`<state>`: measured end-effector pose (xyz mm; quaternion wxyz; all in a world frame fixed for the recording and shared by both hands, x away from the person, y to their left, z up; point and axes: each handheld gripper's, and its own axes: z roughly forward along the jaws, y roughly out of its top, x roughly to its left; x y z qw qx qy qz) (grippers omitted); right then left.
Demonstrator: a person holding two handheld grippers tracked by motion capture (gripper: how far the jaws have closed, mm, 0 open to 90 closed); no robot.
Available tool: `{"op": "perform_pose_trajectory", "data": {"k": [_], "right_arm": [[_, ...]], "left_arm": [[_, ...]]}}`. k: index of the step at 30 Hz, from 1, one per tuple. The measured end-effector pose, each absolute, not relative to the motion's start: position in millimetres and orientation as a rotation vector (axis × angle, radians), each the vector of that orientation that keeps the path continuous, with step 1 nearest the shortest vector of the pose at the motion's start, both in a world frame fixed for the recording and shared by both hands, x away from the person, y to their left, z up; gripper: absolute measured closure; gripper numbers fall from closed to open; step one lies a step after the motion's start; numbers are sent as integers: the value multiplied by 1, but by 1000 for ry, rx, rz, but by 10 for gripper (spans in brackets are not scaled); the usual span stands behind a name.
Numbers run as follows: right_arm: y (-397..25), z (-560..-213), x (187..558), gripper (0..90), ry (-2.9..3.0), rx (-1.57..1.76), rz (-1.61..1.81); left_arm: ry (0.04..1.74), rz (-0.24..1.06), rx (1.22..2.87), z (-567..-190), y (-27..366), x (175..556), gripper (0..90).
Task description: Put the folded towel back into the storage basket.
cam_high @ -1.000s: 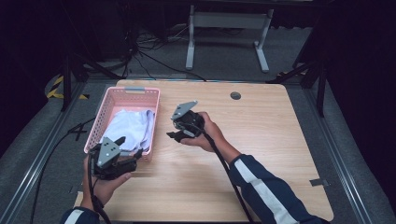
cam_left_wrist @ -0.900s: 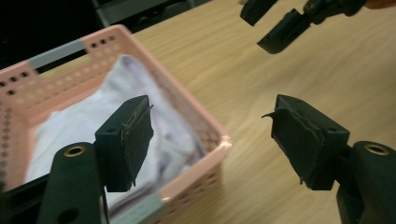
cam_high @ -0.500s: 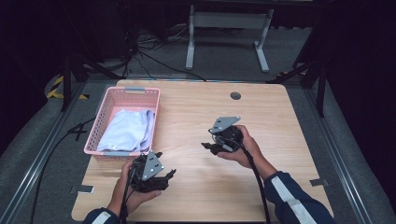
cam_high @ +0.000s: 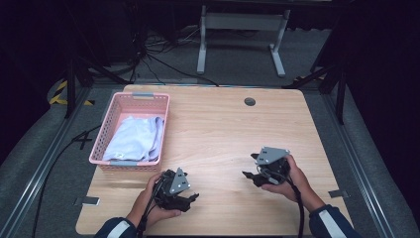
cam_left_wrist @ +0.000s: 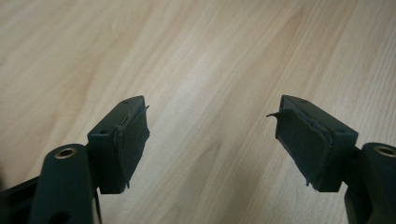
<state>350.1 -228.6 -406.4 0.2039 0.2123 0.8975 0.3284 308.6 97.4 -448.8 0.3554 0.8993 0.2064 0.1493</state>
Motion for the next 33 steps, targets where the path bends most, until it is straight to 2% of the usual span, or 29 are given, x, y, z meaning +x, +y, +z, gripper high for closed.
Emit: {"op": "perform_pose_trajectory", "data": {"k": [5,8,11,16,33], "right_arm": [[-270,-435,328,318,2483,722,976],[-290,-450,316,309,2482,774,995],[-305,-461,307,267,2469,859,984],[-318,-470,298,240,2426,942,1055],[-319,-470,299,228,2435,936,1057]], "left_arm": [[480,323,2391,-465,87,311,208],[499,230,2351,-473,85,314,180],[520,216,2329,-475,84,318,171],[511,207,2307,-478,85,320,145],[492,200,2318,-478,84,323,121]]}}
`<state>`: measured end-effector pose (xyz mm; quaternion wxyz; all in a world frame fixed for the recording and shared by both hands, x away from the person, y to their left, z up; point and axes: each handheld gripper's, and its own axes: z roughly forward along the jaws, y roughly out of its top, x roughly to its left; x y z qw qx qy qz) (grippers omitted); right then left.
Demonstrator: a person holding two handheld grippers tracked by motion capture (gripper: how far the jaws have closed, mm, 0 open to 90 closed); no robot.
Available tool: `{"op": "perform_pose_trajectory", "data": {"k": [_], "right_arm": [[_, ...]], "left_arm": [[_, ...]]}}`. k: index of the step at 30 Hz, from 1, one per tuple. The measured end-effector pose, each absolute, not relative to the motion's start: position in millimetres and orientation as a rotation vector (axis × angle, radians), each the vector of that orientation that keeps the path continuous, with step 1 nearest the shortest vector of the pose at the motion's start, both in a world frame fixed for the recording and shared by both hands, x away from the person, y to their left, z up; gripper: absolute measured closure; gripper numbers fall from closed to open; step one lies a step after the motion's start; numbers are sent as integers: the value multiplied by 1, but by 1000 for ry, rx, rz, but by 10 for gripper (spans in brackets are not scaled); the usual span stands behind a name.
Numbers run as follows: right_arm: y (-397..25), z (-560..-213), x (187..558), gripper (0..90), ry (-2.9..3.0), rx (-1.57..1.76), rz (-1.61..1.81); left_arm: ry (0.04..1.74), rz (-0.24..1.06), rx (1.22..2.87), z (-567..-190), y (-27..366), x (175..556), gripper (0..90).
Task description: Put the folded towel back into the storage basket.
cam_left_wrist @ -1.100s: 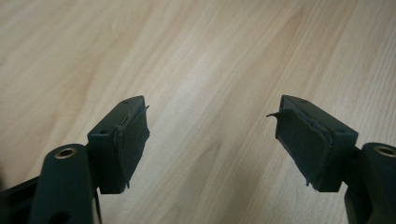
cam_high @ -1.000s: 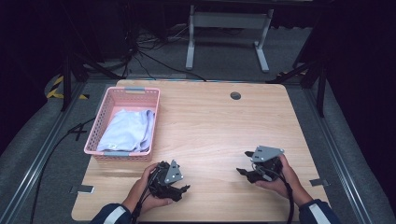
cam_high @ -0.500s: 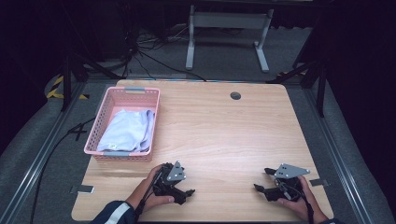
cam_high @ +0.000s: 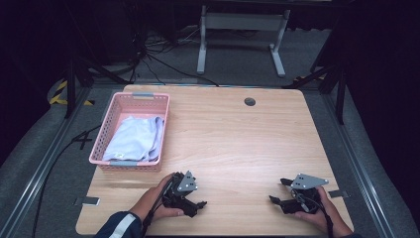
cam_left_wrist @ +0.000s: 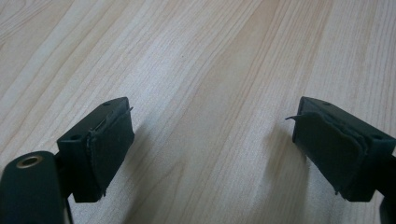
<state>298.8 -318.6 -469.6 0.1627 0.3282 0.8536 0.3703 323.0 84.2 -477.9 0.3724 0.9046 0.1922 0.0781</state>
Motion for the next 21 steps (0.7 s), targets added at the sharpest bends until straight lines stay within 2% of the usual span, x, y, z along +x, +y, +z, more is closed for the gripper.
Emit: {"op": "perform_pose_trajectory", "data": {"k": [21], "right_arm": [[-319,-470,299,216,2437,929,1058]], "left_arm": [[493,201,2318,-478,82,325,94]]}}
